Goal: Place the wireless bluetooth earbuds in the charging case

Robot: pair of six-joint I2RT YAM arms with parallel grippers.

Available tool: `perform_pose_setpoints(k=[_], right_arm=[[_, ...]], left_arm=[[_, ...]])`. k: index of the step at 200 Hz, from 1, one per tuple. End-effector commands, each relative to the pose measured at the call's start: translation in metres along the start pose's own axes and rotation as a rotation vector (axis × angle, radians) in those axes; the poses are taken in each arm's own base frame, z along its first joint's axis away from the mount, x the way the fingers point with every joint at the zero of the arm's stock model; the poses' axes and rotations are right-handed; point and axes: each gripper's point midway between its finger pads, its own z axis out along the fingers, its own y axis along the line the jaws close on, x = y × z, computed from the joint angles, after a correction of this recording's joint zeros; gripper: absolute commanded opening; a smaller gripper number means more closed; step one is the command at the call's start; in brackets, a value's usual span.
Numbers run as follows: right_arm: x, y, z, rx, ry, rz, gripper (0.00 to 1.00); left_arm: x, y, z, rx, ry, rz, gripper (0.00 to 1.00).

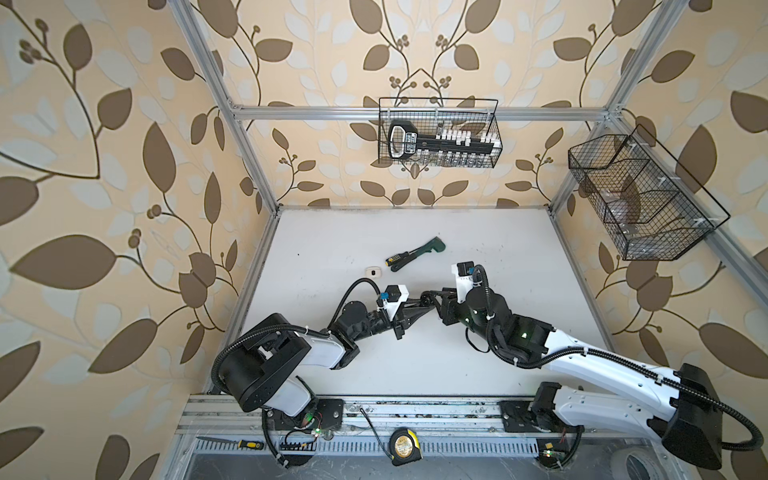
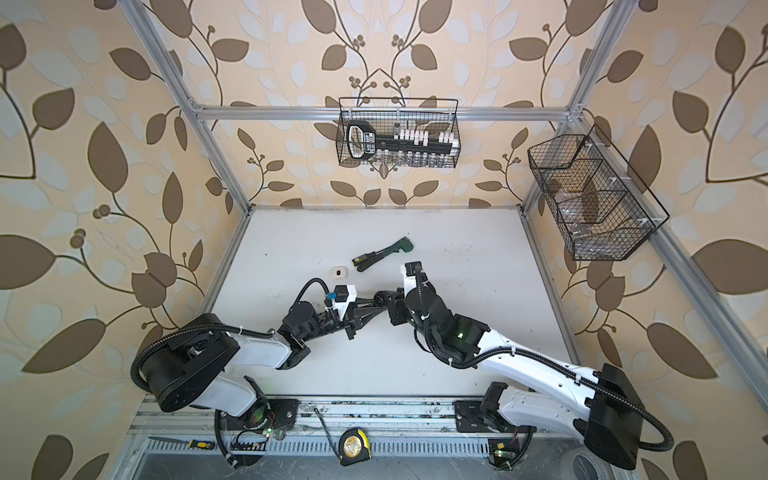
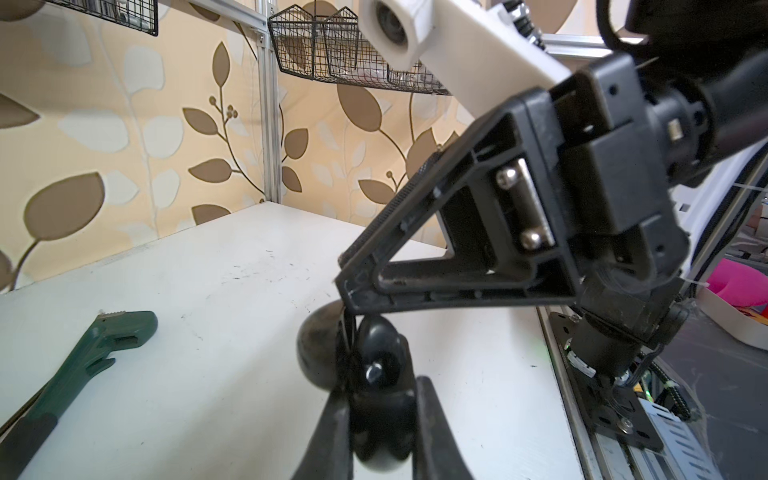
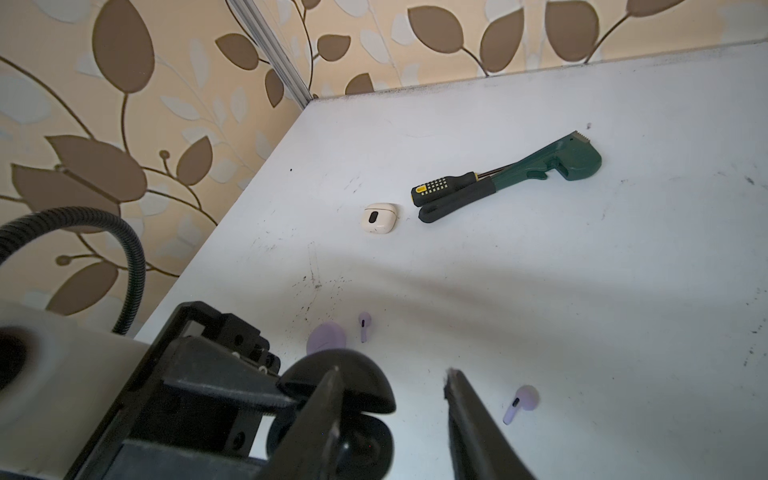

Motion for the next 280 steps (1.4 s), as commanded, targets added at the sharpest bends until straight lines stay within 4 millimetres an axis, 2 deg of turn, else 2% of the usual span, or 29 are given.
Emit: perform_pose_setpoints(k=[1,198,217,248,280], right_arm=[[0.004,0.002,0.003,0.003,0.005,-0.02,0.42],[0.011,0.012,0.012,0.001,0.049,-0.069,0.41],[0.005,0.009,0.009,0.022,0.031,-0.076,0.41],[-0.015,0.007,-0.009,0.019,-0.031,-0.079,0.42],[-0.027,-0.006,-0.02,0.031,-0.072,-0.041,0.42]], left_arm=[[-0.026,-0.006,-0.004,0.014,-0.088,0.078,0.0],[-0.025,-0.01,-0.001,0.052,-0.083,0.068,0.0],[-0.025,-0.011,0.0,0.061,-0.081,0.06,0.0],[-0.026,-0.013,0.0,0.074,-0.082,0.06,0.0],[-0.025,-0.016,0.001,0.092,-0.08,0.068,0.0]])
